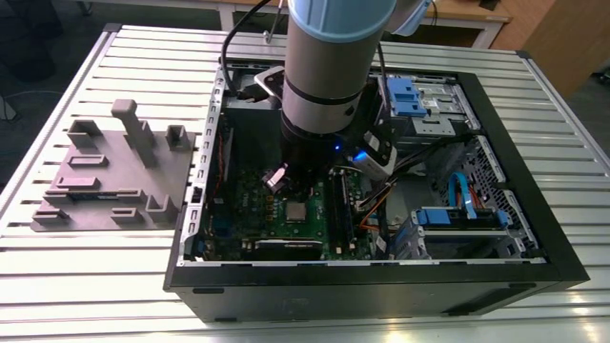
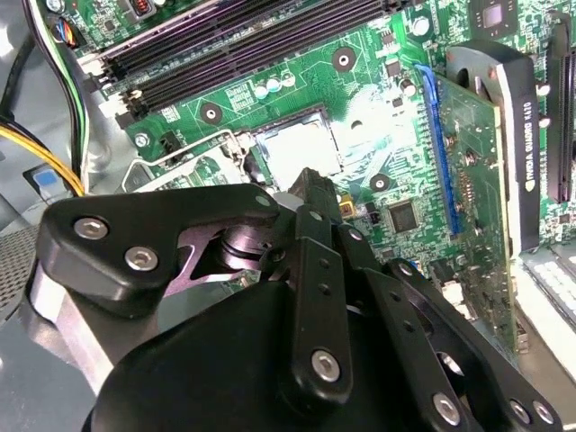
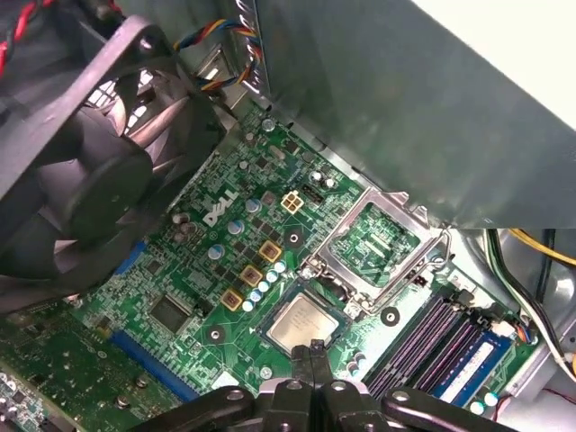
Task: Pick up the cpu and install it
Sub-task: 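Close the cpu cover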
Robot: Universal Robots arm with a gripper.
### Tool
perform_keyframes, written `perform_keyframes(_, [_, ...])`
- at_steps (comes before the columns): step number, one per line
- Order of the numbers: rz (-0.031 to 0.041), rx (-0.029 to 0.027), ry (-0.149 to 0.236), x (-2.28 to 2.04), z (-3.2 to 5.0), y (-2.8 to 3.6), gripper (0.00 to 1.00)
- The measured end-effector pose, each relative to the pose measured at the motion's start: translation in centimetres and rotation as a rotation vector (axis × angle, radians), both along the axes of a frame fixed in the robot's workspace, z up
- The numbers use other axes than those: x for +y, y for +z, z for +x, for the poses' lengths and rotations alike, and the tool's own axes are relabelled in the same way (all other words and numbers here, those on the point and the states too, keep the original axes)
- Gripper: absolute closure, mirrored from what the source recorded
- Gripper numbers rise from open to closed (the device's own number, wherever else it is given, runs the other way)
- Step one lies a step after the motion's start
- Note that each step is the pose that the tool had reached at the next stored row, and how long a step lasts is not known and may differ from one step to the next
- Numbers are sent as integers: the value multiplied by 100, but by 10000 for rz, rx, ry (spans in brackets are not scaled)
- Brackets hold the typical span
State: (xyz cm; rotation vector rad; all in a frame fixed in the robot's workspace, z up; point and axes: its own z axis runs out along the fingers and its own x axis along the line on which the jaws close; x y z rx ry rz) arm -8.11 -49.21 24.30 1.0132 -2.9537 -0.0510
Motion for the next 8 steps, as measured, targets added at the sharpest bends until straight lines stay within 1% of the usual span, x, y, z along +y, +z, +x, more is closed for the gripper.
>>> perform_keyframes(1, [0,0,15,0,0,0,90])
perform_keyframes(3, [0,0,175,0,0,-1,90])
perform_keyframes(8, [0,0,1051,0,0,-5,90])
